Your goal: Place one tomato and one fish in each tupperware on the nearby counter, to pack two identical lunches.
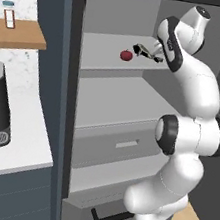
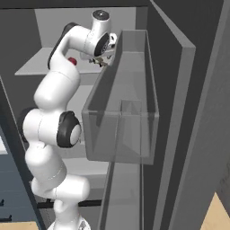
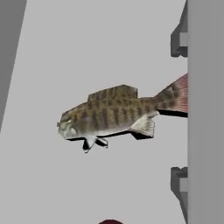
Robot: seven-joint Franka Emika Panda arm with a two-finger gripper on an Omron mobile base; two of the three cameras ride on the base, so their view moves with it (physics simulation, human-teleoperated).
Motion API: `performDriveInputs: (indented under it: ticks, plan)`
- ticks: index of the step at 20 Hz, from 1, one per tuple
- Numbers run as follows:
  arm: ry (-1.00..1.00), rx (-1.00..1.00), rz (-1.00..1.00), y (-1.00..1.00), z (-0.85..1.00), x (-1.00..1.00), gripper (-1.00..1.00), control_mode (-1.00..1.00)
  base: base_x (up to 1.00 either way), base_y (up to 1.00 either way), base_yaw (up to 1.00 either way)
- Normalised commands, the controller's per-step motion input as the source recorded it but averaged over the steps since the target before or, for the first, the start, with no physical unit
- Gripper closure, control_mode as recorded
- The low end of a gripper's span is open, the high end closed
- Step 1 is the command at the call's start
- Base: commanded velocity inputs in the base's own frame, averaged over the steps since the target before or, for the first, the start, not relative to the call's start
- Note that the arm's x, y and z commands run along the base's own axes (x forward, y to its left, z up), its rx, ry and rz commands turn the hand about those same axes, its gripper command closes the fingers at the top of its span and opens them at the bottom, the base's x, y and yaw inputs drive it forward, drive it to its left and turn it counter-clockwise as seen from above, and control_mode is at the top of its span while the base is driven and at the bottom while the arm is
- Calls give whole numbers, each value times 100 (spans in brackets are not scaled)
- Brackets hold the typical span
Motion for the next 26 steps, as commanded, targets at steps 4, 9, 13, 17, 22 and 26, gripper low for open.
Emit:
performDriveInputs:
  ticks: [4, 9, 13, 17, 22, 26]
  plan:
    - [0, -1, 8, 9, -24, 6, -100, -100, 0, 0, 0]
    - [0, -2, 9, 8, -14, 23, -100, -100, 0, 0, 0]
    - [0, -1, 7, 0, 0, 58, -100, -100, 0, 0, 0]
    - [6, -3, 3, 0, 0, 56, -100, -100, 0, 0, 0]
    - [6, 0, 2, 0, -2, 2, -100, -100, 0, 0, 0]
    - [0, 0, 1, 0, -28, -13, -100, -100, 0, 0, 0]
